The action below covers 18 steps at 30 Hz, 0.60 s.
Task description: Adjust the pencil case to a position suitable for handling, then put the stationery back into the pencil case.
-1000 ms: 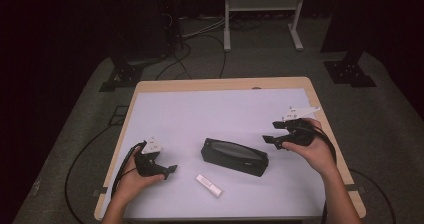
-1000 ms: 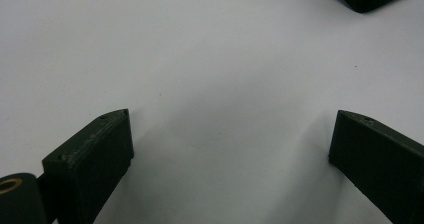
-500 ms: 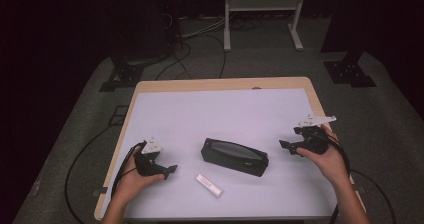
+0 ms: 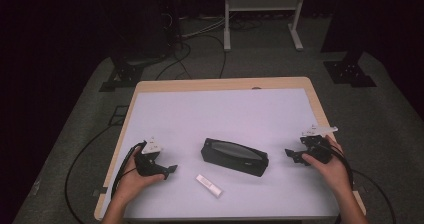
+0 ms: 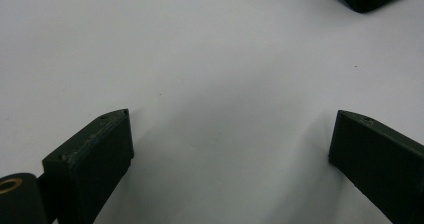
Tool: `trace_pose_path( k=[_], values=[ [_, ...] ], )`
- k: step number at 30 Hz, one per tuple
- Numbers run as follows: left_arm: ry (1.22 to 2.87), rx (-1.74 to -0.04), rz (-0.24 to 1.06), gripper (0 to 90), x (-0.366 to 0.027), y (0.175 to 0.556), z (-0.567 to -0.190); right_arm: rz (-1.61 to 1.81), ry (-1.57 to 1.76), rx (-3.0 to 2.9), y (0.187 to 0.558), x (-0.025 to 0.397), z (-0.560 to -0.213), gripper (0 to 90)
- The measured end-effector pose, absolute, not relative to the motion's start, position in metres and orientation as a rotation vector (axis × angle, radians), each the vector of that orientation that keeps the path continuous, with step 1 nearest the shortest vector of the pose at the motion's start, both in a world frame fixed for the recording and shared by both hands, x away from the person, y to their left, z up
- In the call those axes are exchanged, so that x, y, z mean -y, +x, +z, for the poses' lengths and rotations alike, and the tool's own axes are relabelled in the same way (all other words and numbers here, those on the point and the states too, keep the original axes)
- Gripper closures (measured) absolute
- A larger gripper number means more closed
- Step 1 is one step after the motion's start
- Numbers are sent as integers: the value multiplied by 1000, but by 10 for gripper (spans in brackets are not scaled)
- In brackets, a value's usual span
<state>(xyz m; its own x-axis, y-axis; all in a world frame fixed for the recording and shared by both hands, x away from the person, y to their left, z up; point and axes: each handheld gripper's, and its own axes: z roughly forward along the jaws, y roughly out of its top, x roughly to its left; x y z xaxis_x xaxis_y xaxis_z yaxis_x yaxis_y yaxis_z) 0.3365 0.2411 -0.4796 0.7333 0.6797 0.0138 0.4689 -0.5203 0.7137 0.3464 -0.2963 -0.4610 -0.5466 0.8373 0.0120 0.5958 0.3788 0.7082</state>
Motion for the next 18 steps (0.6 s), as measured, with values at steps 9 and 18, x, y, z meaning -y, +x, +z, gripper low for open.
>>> trace_pose_path(
  k=[9, 18],
  values=[
    [2219, -861, 384, 34, -241, 336, -479, 918, 1288, -2301, 348, 295, -474, 199],
    [2217, -860, 394, 56, -240, 334, -478, 977, 1262, -2262, 344, 293, -483, 117]
  ],
)
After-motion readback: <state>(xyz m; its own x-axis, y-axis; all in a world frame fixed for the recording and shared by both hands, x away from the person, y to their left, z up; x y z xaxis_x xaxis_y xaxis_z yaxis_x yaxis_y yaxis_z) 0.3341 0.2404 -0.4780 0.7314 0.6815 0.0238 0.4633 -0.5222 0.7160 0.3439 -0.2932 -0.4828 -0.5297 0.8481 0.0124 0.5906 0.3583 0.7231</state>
